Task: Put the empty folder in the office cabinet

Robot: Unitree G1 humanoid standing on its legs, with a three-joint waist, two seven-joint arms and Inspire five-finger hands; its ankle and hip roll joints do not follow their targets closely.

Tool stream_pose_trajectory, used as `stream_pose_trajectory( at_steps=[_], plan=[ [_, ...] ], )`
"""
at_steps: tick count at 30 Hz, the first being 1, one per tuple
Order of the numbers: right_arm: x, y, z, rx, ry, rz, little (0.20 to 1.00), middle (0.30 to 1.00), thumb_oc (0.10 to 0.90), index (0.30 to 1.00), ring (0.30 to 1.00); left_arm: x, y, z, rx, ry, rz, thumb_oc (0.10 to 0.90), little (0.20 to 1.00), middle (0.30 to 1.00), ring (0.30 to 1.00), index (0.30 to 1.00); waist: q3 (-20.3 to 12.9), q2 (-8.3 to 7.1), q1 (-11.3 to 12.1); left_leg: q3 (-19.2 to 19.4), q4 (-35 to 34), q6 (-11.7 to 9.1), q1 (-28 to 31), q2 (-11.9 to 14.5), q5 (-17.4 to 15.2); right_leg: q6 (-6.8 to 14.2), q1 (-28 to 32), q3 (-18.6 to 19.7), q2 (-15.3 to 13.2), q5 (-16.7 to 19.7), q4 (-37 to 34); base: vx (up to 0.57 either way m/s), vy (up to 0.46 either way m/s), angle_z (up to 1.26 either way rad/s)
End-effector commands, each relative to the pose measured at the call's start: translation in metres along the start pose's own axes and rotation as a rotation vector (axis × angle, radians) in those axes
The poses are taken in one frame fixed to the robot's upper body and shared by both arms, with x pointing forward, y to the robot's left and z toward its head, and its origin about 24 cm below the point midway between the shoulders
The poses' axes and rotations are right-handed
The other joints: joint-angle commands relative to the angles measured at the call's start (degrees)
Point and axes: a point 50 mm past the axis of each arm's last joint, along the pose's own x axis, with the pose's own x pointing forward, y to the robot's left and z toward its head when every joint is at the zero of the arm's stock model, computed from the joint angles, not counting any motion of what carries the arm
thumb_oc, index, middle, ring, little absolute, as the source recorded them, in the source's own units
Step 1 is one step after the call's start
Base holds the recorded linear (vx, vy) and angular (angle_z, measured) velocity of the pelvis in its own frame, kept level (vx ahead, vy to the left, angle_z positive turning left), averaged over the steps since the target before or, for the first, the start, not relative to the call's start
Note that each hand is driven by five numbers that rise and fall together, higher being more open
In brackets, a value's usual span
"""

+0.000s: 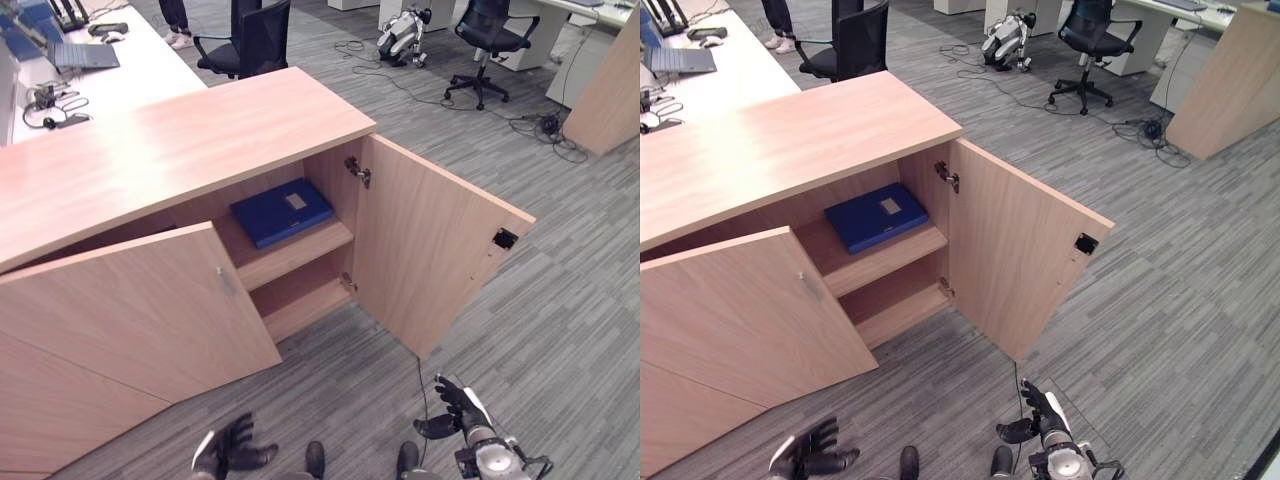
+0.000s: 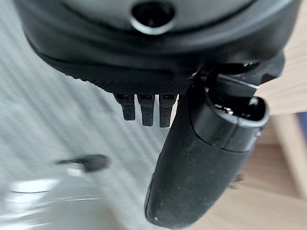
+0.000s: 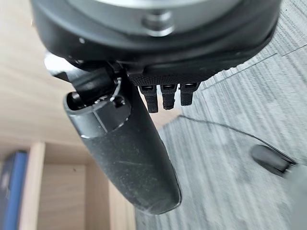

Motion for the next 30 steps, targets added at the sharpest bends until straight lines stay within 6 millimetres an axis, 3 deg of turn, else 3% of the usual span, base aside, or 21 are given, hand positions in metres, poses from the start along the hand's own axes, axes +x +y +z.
stream_pose_trajectory(
  at_steps=[1, 5, 6, 7, 8, 10, 11, 13, 17, 20, 23, 30],
  plan=[
    [0.017, -0.048, 0.065, 0.034, -0.241, -0.182, 0.9, 0.9, 0.8, 0.9, 0.9, 0.015, -0.006, 0.059, 0.042, -0.22, -0.047, 0.8, 0.9, 0.9, 0.9, 0.9, -1.8, -1.32, 1.2, -0.6, 0.0, -0.5, 6.5, -0.3, -9.4, 1.8, 3.9, -2.3, 1.9, -2.6, -1.2, 0.1, -0.09, -0.04],
    [0.024, -0.088, 0.092, 0.078, -0.293, -0.32, 0.9, 0.9, 0.8, 0.9, 0.9, 0.014, -0.009, 0.057, 0.058, -0.213, -0.068, 0.8, 0.9, 0.9, 0.9, 0.9, -2.9, -1.26, 2.6, -1.0, 0.0, -1.5, 6.9, 0.4, -9.3, 1.4, 6.0, -3.0, 2.8, -3.9, -2.6, 0.09, -0.073, -0.03],
    [0.024, -0.112, 0.107, 0.082, -0.327, -0.389, 0.9, 0.9, 0.8, 0.9, 0.9, 0.015, -0.009, 0.058, 0.071, -0.215, -0.077, 0.8, 0.9, 0.9, 0.9, 0.9, -3.0, -1.18, 3.1, -1.9, 0.0, -1.9, 6.9, 0.7, -9.2, 1.1, 6.5, -3.0, 2.9, -4.5, -2.6, 0.06, -0.054, -0.05],
    [0.024, -0.112, 0.108, 0.082, -0.328, -0.389, 0.9, 0.9, 0.8, 0.9, 0.9, 0.015, -0.01, 0.058, 0.071, -0.216, -0.078, 0.8, 0.9, 0.9, 0.9, 0.9, -2.9, -1.13, 3.1, -1.9, 0.0, -1.9, 6.9, 0.7, -9.2, 1.1, 6.5, -3.0, 2.9, -4.5, -2.6, 0.08, -0.06, 0.02],
    [0.024, -0.134, 0.12, 0.104, -0.344, -0.449, 0.9, 0.9, 0.8, 0.9, 0.9, 0.015, -0.009, 0.059, 0.083, -0.217, -0.084, 0.8, 0.9, 0.9, 0.9, 0.9, -3.1, -1.24, 3.7, -2.7, 0.0, -2.2, 6.9, 0.7, -9.1, 1.1, 7.1, -3.4, 2.9, -4.8, -2.6, 0.04, -0.032, 0.15],
    [0.024, -0.144, 0.128, 0.115, -0.354, -0.474, 0.9, 0.9, 0.8, 0.9, 0.9, 0.015, -0.009, 0.059, 0.087, -0.215, -0.087, 0.8, 0.9, 0.9, 0.9, 0.9, -3.1, -1.31, 4.0, -3.0, 0.0, -2.3, 7.0, 0.8, -9.1, 1.0, 7.4, -3.4, 3.0, -5.0, -2.6, 0.06, -0.043, 0.25],
    [0.023, -0.158, 0.149, 0.137, -0.397, -0.508, 0.9, 0.9, 0.8, 0.9, 0.9, 0.016, -0.009, 0.058, 0.099, -0.204, -0.091, 0.8, 0.9, 0.9, 0.9, 0.9, -3.2, -1.47, 4.5, -3.6, 0.0, -2.4, 7.1, 0.8, -9.1, 0.8, 7.9, -3.4, 3.1, -5.4, -2.6, 0.07, -0.049, 0.16],
    [0.023, -0.163, 0.157, 0.146, -0.416, -0.517, 0.9, 0.9, 0.8, 0.9, 0.9, 0.016, -0.009, 0.058, 0.1, -0.203, -0.091, 0.8, 0.9, 0.9, 0.9, 0.9, -3.2, -1.5, 4.7, -4.0, 0.0, -2.4, 7.2, 0.8, -9.1, 0.7, 8.2, -3.4, 3.2, -5.5, -2.6, 0.04, -0.029, 0.05],
    [0.015, -0.179, 0.213, 0.167, -0.565, -0.537, 0.9, 0.9, 0.8, 0.9, 0.9, 0.017, -0.009, 0.056, 0.087, -0.188, -0.093, 0.8, 0.9, 0.9, 0.9, 0.9, -3.4, -2.07, 5.9, -5.6, 0.0, -2.7, 7.3, 0.9, -8.9, 0.0, 9.2, -4.1, 3.7, -6.3, -2.6, 0.04, -0.029, 0.25],
    [0.011, -0.17, 0.251, 0.165, -0.666, -0.499, 0.9, 0.9, 0.8, 0.9, 0.9, 0.018, -0.012, 0.055, 0.079, -0.187, -0.1, 0.8, 0.9, 0.9, 0.9, 0.9, -3.4, -2.4, 6.7, -6.8, 0.0, -2.8, 7.5, 1.1, -8.8, -0.3, 9.9, -4.7, 3.8, -6.7, -2.6, 0.02, -0.018, 0.19],
    [0.011, -0.152, 0.275, 0.13, -0.726, -0.443, 0.9, 0.9, 0.8, 0.9, 0.9, 0.018, -0.016, 0.055, 0.072, -0.189, -0.107, 0.8, 0.9, 0.9, 0.9, 0.9, -3.4, -2.61, 7.7, -7.8, 0.0, -2.9, 7.2, 1.0, -8.6, -0.4, 10.4, -5.5, 3.7, -6.9, -2.6, 0.01, -0.001, 0.07],
    [0.015, -0.109, 0.287, 0.111, -0.774, -0.313, 0.9, 0.9, 0.8, 0.9, 0.9, 0.019, -0.018, 0.053, 0.059, -0.182, -0.101, 0.8, 0.9, 0.9, 0.9, 0.9, -3.0, -2.81, 9.1, -10.0, 0.0, -3.1, 6.3, 0.8, -8.0, -0.7, 10.7, -7.5, 3.5, -7.0, -2.6, -0.01, -0.004, 0.1]
  ],
)
